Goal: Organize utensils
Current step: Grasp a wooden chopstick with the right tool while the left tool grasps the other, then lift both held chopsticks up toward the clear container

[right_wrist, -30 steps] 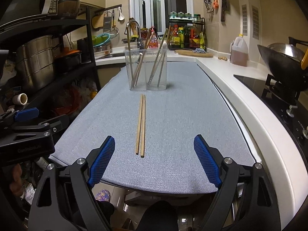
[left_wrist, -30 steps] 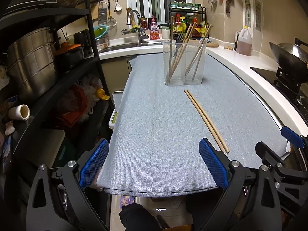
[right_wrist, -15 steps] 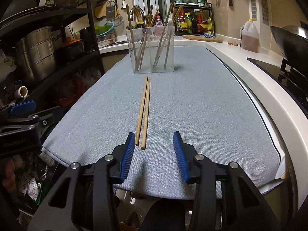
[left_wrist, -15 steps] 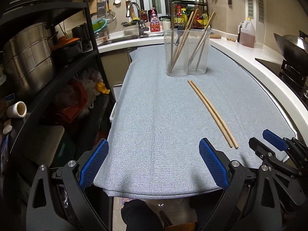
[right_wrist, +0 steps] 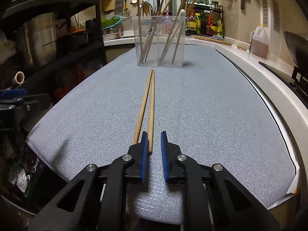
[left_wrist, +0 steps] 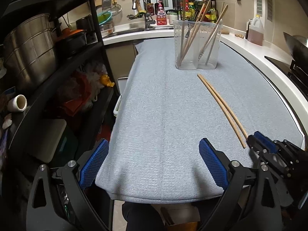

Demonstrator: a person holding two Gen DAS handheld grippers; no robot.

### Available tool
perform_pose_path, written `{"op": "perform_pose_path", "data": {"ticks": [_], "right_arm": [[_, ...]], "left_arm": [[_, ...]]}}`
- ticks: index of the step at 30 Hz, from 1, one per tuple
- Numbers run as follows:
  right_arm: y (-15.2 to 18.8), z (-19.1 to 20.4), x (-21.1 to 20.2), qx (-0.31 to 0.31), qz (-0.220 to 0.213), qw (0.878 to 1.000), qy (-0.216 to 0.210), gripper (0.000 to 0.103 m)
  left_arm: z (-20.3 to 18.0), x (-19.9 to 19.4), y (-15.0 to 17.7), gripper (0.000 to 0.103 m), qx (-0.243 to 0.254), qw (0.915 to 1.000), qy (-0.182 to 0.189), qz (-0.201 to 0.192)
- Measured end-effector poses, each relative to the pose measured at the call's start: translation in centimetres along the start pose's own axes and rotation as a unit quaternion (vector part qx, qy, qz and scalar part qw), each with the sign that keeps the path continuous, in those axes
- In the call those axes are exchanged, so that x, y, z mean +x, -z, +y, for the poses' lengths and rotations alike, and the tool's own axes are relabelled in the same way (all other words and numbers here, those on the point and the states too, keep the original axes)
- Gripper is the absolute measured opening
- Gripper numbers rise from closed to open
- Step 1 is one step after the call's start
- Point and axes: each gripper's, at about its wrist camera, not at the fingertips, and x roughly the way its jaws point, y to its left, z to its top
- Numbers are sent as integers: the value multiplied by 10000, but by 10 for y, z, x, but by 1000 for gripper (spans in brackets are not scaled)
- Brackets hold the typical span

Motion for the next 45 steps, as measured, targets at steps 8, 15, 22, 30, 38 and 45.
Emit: {"op": "perform_pose_path", "data": {"ticks": [8, 15, 22, 30, 38, 45], "right_arm": [[4, -40, -5, 594, 54, 9982, -20, 7], [16, -57, -15, 645, -67, 9979, 68, 7], [14, -57, -12, 779, -86, 9969, 47, 7], [13, -60, -10, 881, -110, 9960, 23, 7], [12, -58, -9, 817, -72, 9966, 47, 7], [12, -54, -10, 672, -43, 9977, 99, 7]], "left_arm": [[-32, 14, -4, 92, 85, 9992, 375, -59], [-75, 31, -11, 92, 63, 9953, 962, -94], [-108, 55, -6, 92, 333, 9947, 967, -42], [-102, 60, 8, 49, 197, 9954, 913, -221], [-84, 51, 10, 6, 292, 9916, 1222, -318], [-62, 37, 24, 6, 387, 9913, 1136, -548]]}}
